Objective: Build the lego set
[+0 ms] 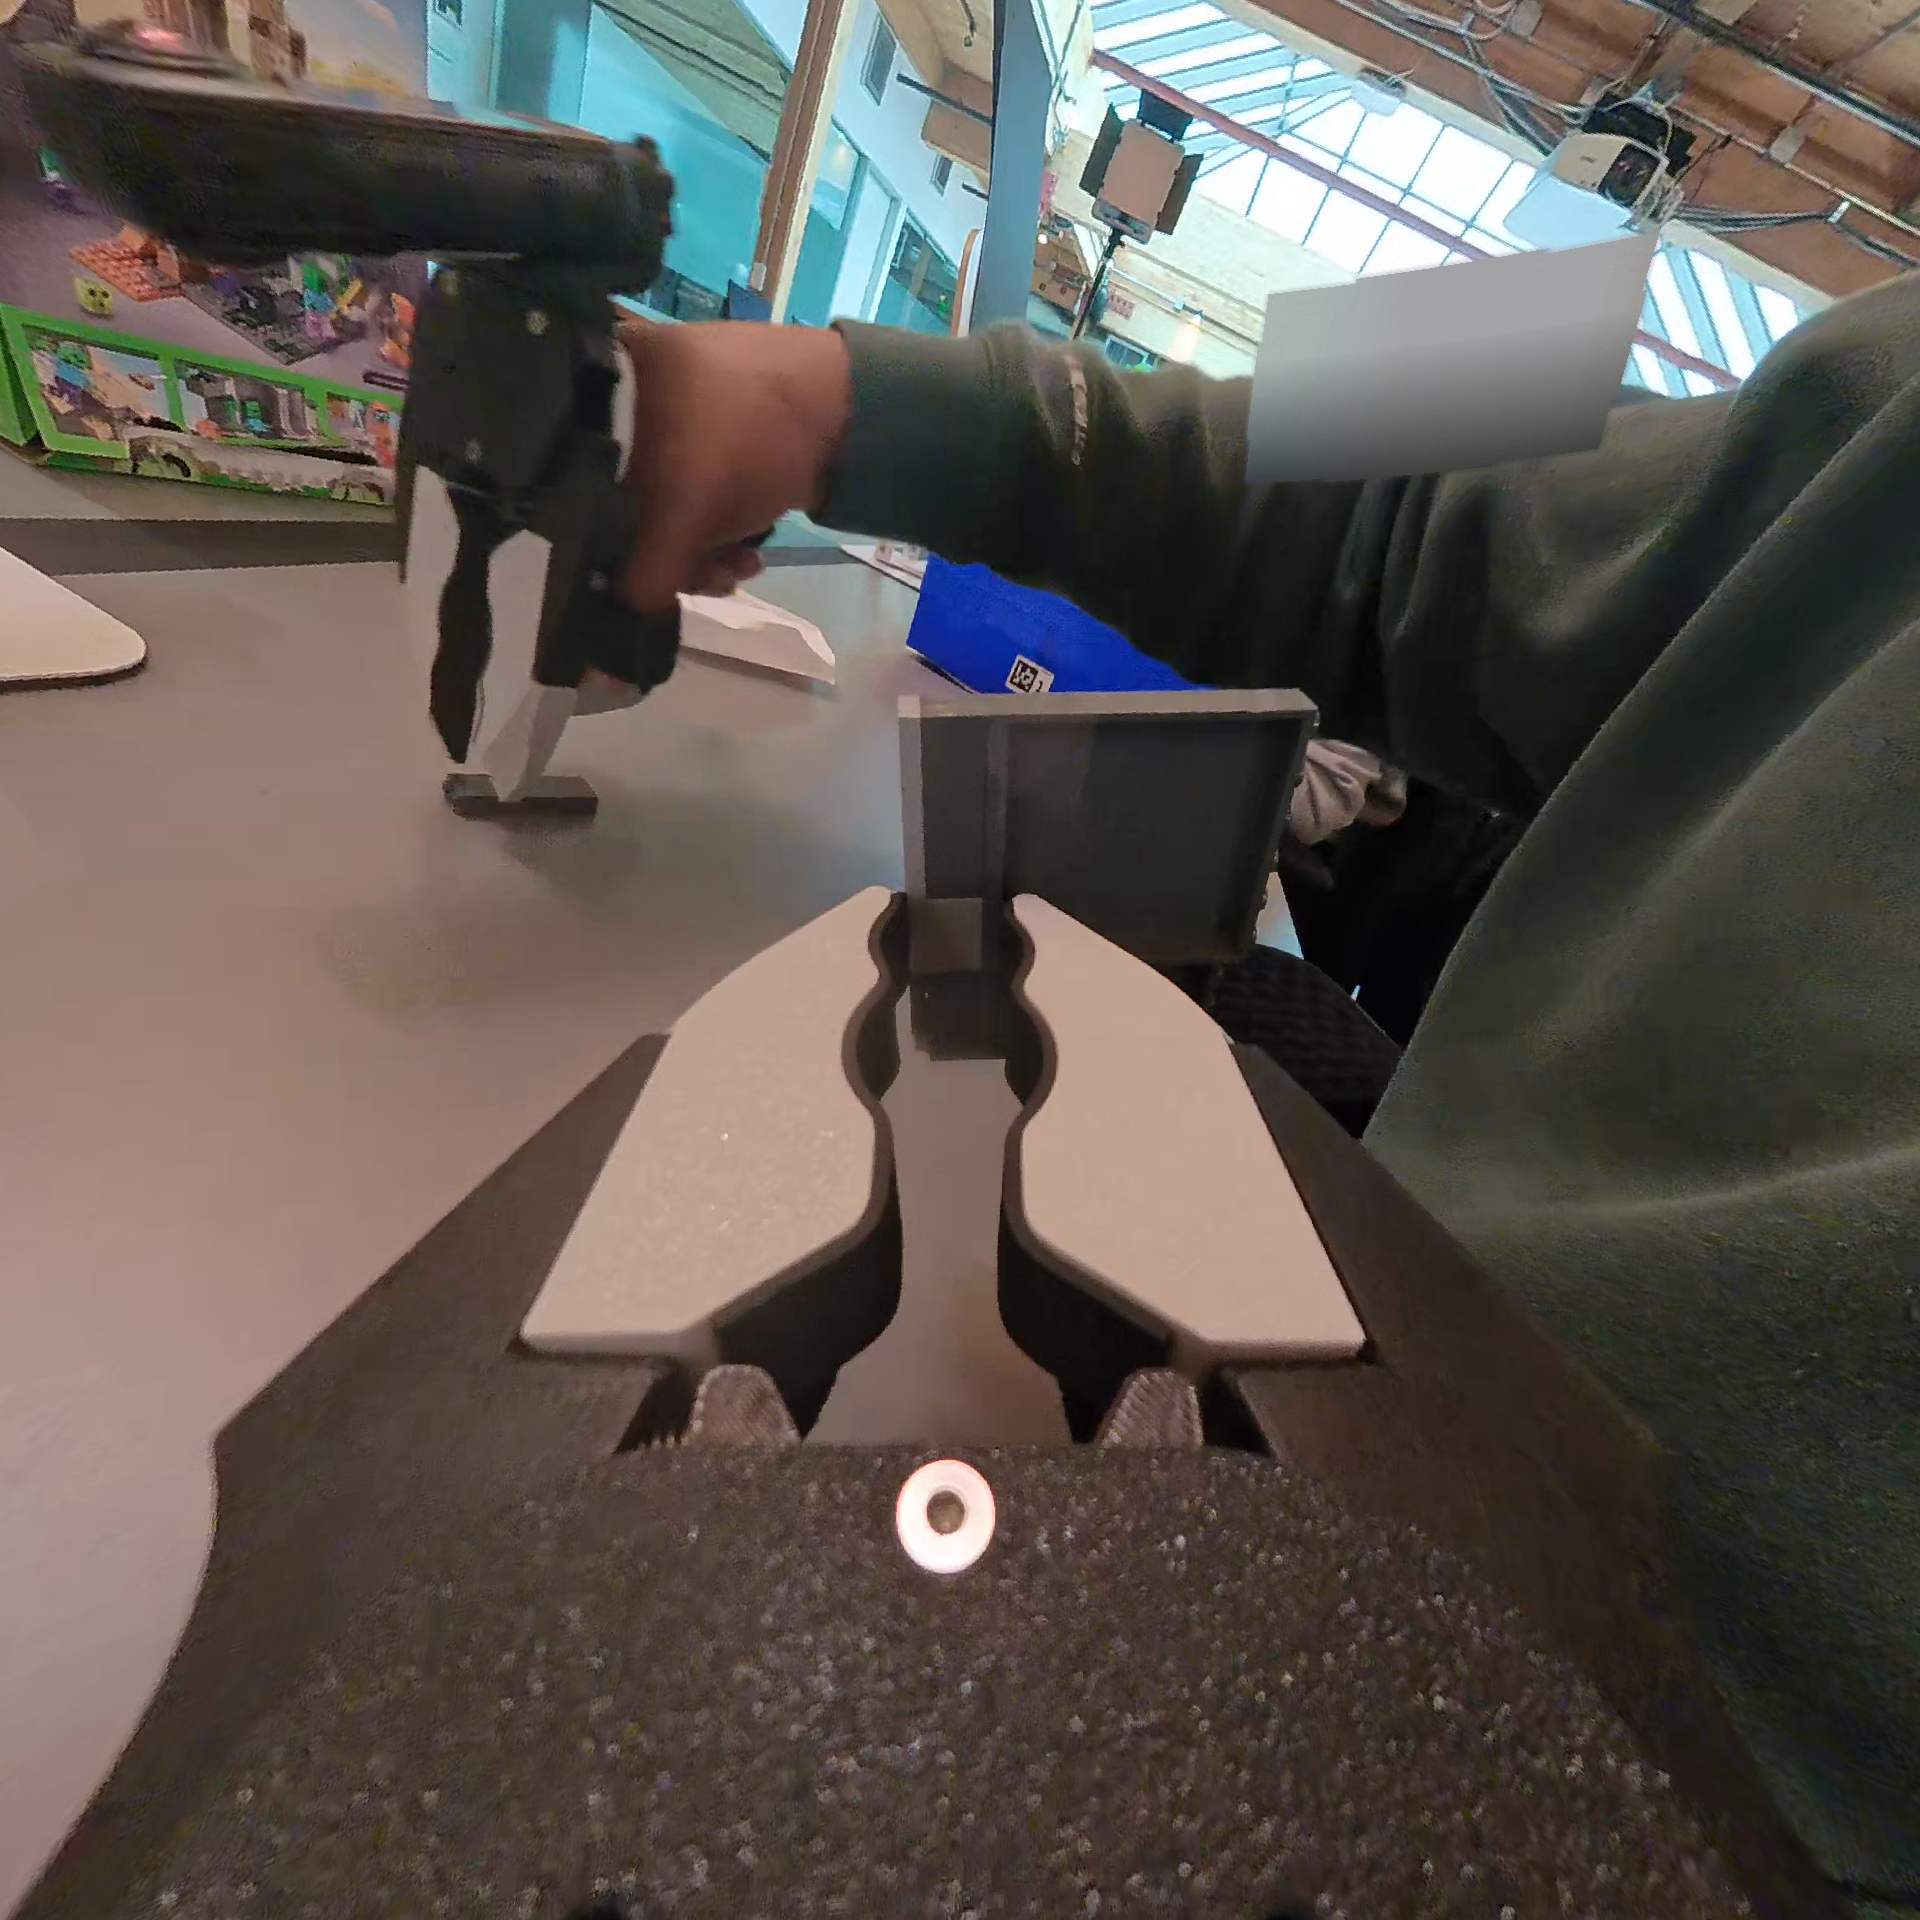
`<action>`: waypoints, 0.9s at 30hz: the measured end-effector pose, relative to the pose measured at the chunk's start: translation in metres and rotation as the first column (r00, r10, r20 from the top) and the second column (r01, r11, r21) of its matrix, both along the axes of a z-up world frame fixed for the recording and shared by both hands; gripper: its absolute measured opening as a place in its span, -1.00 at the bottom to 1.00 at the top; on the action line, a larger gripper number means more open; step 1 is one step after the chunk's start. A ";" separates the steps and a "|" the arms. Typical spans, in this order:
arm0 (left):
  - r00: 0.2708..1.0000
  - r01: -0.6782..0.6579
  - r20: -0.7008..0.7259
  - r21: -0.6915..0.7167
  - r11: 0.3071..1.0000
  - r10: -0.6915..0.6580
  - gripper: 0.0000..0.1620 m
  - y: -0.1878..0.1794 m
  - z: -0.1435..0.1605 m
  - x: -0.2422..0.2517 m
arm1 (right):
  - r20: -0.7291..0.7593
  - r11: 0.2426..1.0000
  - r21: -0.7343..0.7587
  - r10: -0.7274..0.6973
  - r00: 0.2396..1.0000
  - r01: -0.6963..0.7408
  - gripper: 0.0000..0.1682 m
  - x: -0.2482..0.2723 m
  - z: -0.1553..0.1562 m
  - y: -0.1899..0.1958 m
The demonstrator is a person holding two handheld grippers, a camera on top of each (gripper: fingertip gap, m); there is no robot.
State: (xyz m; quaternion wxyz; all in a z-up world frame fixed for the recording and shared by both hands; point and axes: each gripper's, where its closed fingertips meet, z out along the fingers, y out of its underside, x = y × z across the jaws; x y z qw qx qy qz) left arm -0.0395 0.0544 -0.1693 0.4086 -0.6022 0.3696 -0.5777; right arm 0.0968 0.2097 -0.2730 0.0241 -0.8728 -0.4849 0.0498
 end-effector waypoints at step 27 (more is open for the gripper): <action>0.999 0.037 0.020 0.059 0.998 -0.038 -0.81 -0.016 0.016 -0.003 | 0.385 0.974 -0.225 0.079 0.919 0.011 -0.81 -0.013 -0.002 0.004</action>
